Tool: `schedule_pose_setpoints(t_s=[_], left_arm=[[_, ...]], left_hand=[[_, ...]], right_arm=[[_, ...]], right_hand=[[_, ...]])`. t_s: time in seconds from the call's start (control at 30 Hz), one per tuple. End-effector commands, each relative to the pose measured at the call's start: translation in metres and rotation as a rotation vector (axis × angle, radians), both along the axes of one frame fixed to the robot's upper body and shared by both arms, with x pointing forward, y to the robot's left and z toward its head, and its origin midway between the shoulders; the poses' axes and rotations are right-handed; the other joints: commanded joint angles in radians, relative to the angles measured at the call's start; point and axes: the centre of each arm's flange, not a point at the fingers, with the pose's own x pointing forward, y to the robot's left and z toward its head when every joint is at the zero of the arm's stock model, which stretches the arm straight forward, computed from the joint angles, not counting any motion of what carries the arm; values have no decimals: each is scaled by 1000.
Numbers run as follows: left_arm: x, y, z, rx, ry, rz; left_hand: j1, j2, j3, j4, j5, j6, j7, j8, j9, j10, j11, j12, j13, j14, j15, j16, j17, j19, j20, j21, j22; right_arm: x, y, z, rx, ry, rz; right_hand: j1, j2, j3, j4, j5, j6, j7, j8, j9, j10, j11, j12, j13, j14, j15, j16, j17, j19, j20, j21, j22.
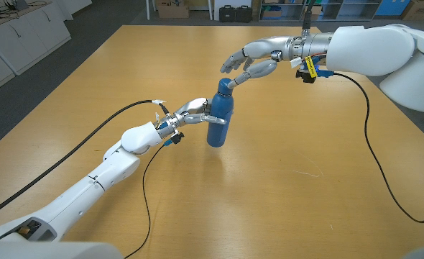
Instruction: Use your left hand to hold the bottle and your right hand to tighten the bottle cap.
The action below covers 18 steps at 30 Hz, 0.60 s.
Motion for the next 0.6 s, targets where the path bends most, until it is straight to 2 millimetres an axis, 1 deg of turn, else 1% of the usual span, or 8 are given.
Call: schedule_pose_setpoints(t_s=[0.03, 0.3, 0.43, 0.6], left_arm=[[-1, -1, -1, 6, 2, 1], [-2, -1, 0, 5, 1, 2], [-2, -1, 0, 1, 2, 3], [-2, -1, 0, -4, 1, 1]], left_hand=[[142, 177, 70, 72, 5, 147, -140, 4, 3, 91, -86, -1, 3, 10, -156, -3, 1, 5, -90, 4, 4], [140, 180, 70, 73, 5, 149, -139, 4, 3, 92, -82, -2, 4, 10, -156, -4, 2, 4, -89, 4, 4], [139, 181, 71, 73, 5, 149, -139, 3, 3, 91, -82, -3, 4, 10, -156, -4, 2, 4, -89, 4, 4], [138, 181, 71, 74, 5, 149, -139, 3, 3, 91, -83, -4, 5, 10, -156, -5, 2, 4, -88, 4, 4]], right_arm=[[-2, 4, -1, -22, -6, -6], [-3, 6, -2, -30, -8, -1], [-2, 8, -3, -41, -5, -2], [-2, 9, -4, -46, -10, -7]], right_hand=[[13, 0, 10, 1, 5, 15, -4, 8, 5, 13, 1, 8, 3, 12, 0, 7, 3, 13, -2, 0, 4], [25, 4, 15, -1, 7, 26, -9, 11, 5, 21, -4, 9, 3, 19, -8, 9, 3, 23, -2, 1, 4], [32, 4, 18, -2, 8, 33, -16, 13, 5, 24, -8, 10, 4, 23, -10, 9, 3, 29, -2, 1, 4], [39, 5, 21, -3, 10, 32, -16, 11, 5, 22, -9, 9, 4, 23, -9, 8, 2, 30, -1, 0, 3]])
